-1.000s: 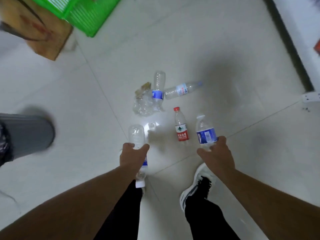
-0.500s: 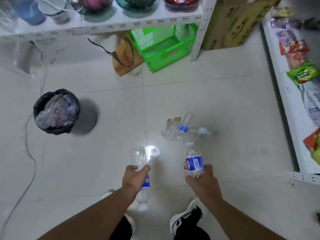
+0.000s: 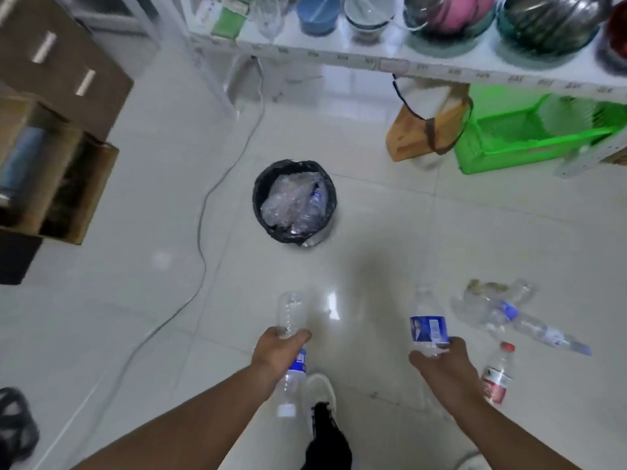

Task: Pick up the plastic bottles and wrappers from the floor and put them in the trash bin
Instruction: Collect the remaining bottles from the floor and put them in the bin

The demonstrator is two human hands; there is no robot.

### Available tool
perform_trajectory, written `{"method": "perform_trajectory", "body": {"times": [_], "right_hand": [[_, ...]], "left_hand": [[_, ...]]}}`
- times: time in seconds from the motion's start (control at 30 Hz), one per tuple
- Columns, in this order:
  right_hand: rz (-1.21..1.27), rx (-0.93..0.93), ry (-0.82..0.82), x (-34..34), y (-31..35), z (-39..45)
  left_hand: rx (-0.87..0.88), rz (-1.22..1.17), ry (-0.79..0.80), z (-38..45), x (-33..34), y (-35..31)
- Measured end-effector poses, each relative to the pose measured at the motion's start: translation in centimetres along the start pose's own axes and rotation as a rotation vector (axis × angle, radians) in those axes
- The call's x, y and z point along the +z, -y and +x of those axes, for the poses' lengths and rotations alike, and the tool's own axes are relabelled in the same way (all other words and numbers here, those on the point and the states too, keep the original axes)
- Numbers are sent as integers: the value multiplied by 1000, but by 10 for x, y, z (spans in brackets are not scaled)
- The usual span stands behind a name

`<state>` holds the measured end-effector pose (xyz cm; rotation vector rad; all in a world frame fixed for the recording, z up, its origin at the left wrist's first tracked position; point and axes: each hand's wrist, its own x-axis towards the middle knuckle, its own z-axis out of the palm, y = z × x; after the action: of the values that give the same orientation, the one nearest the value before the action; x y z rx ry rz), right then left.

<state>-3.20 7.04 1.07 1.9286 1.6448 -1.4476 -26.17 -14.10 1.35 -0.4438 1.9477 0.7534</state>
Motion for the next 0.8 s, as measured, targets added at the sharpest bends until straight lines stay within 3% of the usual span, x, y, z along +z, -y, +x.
{"method": "perform_trajectory", "body": {"times": [0.13,0.27,0.57,0.8], "right_hand": [[-18,-78,107,54,73,-8],[-85,-162,178,91,134,-3],[-185,-155,209,109,226,53],[-250,-169,196,113,282,105]], "left_hand": [[19,-36,-65,14,-76,-28],[29,-75,-108,28,-112,-54],[-10,-112,-194,61,-118,-124],[164,-66,-147,122,-106,-212]]}}
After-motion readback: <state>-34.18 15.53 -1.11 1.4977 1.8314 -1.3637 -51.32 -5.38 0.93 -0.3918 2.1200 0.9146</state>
